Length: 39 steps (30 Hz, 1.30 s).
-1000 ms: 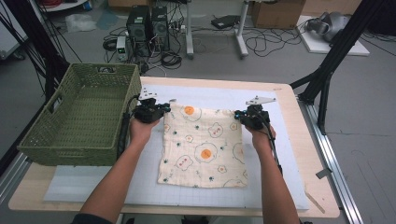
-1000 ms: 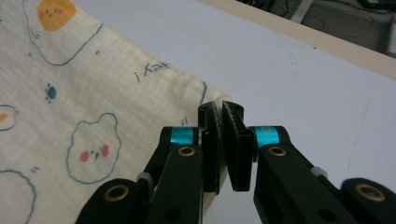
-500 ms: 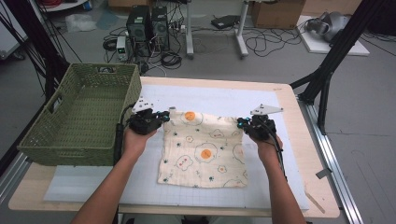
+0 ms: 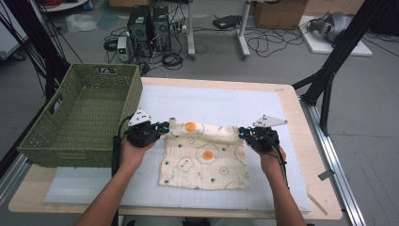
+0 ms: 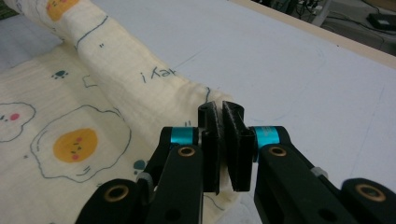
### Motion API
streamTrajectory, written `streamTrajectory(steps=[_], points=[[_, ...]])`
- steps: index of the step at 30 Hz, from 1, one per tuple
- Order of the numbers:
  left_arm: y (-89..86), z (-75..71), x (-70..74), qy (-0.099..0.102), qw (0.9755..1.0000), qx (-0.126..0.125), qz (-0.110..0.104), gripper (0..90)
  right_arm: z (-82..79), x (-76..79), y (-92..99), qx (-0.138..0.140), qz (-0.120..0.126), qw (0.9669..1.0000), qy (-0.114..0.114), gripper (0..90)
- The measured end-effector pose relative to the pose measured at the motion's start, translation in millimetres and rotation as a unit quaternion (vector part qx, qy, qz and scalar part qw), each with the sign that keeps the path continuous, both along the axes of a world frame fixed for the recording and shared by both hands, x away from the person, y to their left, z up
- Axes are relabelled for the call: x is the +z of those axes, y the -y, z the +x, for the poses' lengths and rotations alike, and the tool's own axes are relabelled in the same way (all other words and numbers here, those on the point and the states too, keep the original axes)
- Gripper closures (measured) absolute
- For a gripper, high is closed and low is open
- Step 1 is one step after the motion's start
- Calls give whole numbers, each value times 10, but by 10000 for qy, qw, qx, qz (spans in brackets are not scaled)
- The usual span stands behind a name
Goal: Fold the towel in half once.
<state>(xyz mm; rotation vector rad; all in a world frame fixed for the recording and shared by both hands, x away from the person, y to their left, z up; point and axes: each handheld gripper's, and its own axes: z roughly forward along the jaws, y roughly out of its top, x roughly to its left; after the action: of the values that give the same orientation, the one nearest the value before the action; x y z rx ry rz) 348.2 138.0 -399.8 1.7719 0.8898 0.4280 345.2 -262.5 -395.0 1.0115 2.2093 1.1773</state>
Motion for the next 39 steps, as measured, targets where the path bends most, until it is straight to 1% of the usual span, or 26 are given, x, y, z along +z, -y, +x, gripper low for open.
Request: streamTrajectory(steps=[3,5,9,12,13,14,16,18,22,25,29,30,35,37,39], points=[[-5,-52,-14,-1,10000,-85,-31,852,-58,5,12,56,20,10000,58,859],[-11,-88,-28,-16,9999,-116,-52,852,-102,-1,30,40,105,9999,79,858],[-19,-191,-63,-36,9997,-203,-96,853,-204,-22,51,104,57,9999,101,859],[-32,-276,-89,21,9997,-238,-89,852,-308,-37,73,123,135,9998,120,858],[-33,-306,-104,13,9996,-249,-126,852,-342,-44,81,144,145,9997,155,857],[-37,-333,-120,18,9996,-267,-115,852,-382,-53,79,163,174,9996,140,857],[-37,-378,-151,-3,9995,-306,-89,852,-452,-69,80,264,159,9994,186,857],[-36,-419,-173,-28,9994,-336,-120,852,-514,-85,74,316,158,9992,193,856],[-26,-492,-207,-64,9990,-430,-77,852,-618,-128,63,422,146,9989,143,856],[-20,-544,-249,-96,9987,-496,17,852,-672,-179,72,441,191,9988,81,855],[-28,-591,-307,-185,9984,-538,61,852,-735,-241,75,486,126,9987,9,855],[-28,-603,-321,-195,9983,-544,96,852,-745,-246,79,501,108,9987,12,855],[-40,-642,-372,-258,9980,-555,140,852,-782,-278,92,511,115,9986,-38,854],[-53,-653,-392,-328,9979,-551,125,851,-789,-296,92,539,99,9985,-70,852],[-65,-658,-409,-390,9975,-554,182,850,-793,-314,95,551,97,9984,-117,851]])
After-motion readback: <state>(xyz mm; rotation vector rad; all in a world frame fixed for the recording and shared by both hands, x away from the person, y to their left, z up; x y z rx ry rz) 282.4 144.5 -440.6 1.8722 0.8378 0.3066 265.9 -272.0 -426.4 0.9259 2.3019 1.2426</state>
